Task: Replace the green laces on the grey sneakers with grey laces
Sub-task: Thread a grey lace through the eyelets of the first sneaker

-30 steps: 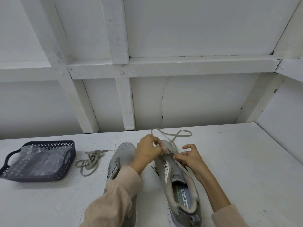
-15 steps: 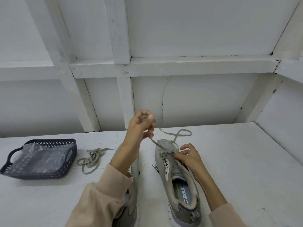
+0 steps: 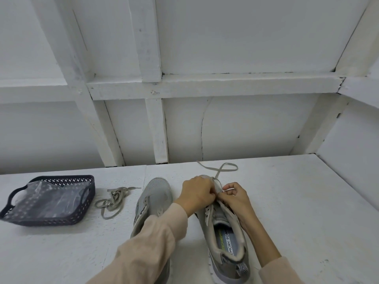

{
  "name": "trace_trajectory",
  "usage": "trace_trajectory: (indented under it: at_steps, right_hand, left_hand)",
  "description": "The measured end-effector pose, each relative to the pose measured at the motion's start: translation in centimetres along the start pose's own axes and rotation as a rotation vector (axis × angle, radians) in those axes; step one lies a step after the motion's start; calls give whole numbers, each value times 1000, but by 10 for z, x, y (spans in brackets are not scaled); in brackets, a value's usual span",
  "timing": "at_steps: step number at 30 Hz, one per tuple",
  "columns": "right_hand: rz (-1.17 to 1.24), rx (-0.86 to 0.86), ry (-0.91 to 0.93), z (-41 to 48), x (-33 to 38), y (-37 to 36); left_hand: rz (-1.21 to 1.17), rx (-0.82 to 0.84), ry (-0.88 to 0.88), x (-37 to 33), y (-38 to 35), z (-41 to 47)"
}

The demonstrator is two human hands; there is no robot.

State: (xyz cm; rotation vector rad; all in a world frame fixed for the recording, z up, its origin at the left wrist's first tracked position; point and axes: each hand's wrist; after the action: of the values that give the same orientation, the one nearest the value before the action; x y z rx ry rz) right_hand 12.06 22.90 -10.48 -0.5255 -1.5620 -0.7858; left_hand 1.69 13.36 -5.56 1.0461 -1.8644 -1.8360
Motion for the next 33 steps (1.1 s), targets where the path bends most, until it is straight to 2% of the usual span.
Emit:
trace_trajectory:
  at_steps: [3, 6, 8, 11, 14, 16, 18, 22, 24, 27, 29, 31, 33]
  right_hand:
    - [36, 6, 6, 1, -2, 1]
    - [68, 59, 2, 3, -2, 6]
    - [106, 95, 12, 7, 1, 11]
    - [82, 29, 62, 18, 10, 16]
    - [-7, -25, 140, 34, 19, 17]
    - [-34, -4, 180, 43, 27, 16]
    - [45, 77, 181, 47, 42, 17]
    - [501, 450, 166, 44, 67, 21]
    - [620, 505, 158, 42, 70, 23]
    - [574, 282, 153, 49, 66, 31]
    - [512, 60, 144, 58, 57, 44]
    - [364, -95, 139, 63, 48, 56]
    - [170, -141, 121, 64, 37, 60]
  left_hand:
    - [-77, -2, 1, 3, -8, 1]
    - [-279, -26, -23, 8, -7, 4]
    - [-471, -53, -52, 8, 3, 7]
    - [-868, -102, -83, 3, 26, 11]
    - [-1276, -25, -103, -6, 50, 12]
    - [-1425, 35, -146, -12, 63, 14]
    - [-1489, 36, -181, -19, 71, 17]
    - [-1461, -45, -207, -27, 77, 28]
    - [-1424, -40, -203, -30, 73, 35]
    - [-1200, -65, -98, -26, 51, 48]
    - [-821, -94, 4, -14, 27, 59]
    - [-463, -35, 97, 0, 4, 61]
    - [-305, 29, 148, 8, -11, 59]
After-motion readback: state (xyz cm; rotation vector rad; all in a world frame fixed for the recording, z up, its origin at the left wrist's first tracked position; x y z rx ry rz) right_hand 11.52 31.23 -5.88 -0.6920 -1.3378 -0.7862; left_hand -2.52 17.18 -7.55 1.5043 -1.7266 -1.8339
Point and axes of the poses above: each hand's wrist, its own z-axis towards the middle knuckle, its own y-axis out of the back of the hand, x = y × z, and after that the axes turned 12 degrees about y, right-handed
